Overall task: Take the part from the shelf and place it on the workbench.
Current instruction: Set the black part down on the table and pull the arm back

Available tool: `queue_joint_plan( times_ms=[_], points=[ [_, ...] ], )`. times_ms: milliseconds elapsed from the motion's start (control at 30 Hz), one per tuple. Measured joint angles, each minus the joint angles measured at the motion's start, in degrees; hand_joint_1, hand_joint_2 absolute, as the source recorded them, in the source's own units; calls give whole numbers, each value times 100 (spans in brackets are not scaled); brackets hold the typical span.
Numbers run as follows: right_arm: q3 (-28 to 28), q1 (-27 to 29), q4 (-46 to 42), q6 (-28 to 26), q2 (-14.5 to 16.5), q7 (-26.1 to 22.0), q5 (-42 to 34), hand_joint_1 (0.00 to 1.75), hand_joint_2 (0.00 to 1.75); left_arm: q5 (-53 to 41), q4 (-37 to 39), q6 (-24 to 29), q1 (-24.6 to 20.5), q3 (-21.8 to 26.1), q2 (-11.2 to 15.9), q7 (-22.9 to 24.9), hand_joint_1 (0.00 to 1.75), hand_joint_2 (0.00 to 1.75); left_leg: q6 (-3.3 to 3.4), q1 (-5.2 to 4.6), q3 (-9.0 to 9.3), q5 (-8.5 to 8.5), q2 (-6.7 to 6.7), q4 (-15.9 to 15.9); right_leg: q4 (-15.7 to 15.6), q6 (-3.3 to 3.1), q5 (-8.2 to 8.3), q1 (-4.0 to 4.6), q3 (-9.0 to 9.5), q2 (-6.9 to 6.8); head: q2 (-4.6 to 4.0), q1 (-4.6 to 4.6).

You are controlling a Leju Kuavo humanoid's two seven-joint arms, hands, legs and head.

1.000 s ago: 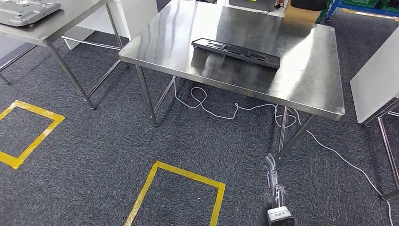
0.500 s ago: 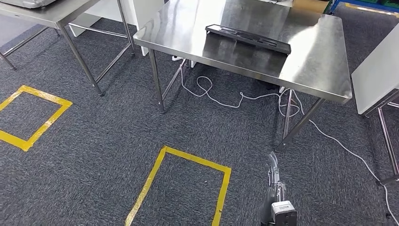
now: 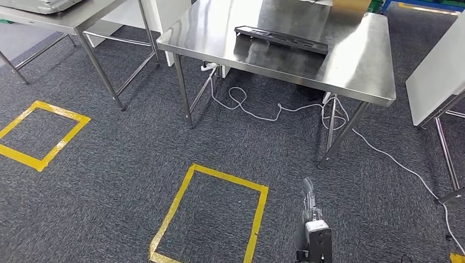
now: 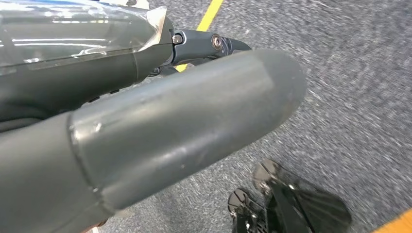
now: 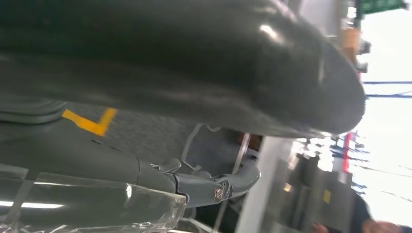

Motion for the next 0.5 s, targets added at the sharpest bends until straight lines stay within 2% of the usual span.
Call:
queue_joint_plan(
  times_ms=[33, 100, 133, 167, 233, 300, 367, 433, 467, 500],
  points=[
    [3, -36, 101, -39, -3, 4, -19, 0, 0, -4, 0, 3, 1, 4, -2, -4, 0, 0, -35, 38, 211, 125, 10, -237, 31, 18, 5, -22, -18, -8, 0, 0],
    [8, -125, 269, -126, -7, 9, -74, 0, 0, -21, 1, -22, 0, 5, -11, -49, 0, 0, -100, 82, 703, 308, 43, -961, 146, 81, -15, -40, -96, -14, 0, -11],
    [8, -172, 345, -164, -9, 12, -110, 0, 0, -35, 1, -43, -1, 5, -18, -87, 0, 0, -96, 82, 847, 346, 52, -1201, 207, 118, -30, -30, -151, -14, 0, -17],
    [8, -215, 413, -192, -14, 15, -145, 0, 0, -49, 2, -63, -3, 5, -25, -124, 0, 0, -62, 69, 898, 324, 51, -1321, 257, 157, -41, -9, -197, -15, 0, -24],
    [7, -288, 536, -217, -25, 19, -198, 0, 0, -65, 2, -84, -4, 4, -28, -171, 0, 0, 67, 33, 851, 317, 31, -1340, 294, 223, -33, 22, -244, -14, 0, -25],
    [7, -341, 623, -228, -36, 20, -226, 0, 0, -67, 2, -92, -5, 4, -30, -198, 0, 0, 195, 20, 821, 351, 26, -1397, 426, 269, -110, 6, -341, 2, 1, -17],
    [7, -377, 690, -240, -43, 20, -246, 0, 0, -68, 2, -97, -4, 4, -31, -227, 0, 0, 293, 20, 787, 398, 22, -1431, 959, 252, -373, -20, -632, 30, 1, -5],
    [7, -398, 765, -263, -50, 23, -288, 0, 0, -68, 2, -96, 0, 7, -29, -244, 0, 0, 336, 10, 740, 421, 3, -1432, 1700, 236, -635, -28, -1006, 49, 0, 1],
    [7, -402, 806, -283, -58, 26, -334, 0, 0, -68, 2, -89, 3, 13, -29, -245, 0, 0, 344, 4, 726, 430, -15, -1431, 1918, 253, -677, -35, -1116, 55, 0, 1],
    [5, -405, 847, -303, -67, 32, -395, 0, 0, -68, 2, -74, 6, 24, -28, -240, 0, 0, 345, 0, 718, 437, -39, -1430, 1934, 286, -634, -39, -1124, 61, 0, 2]
  ],
)
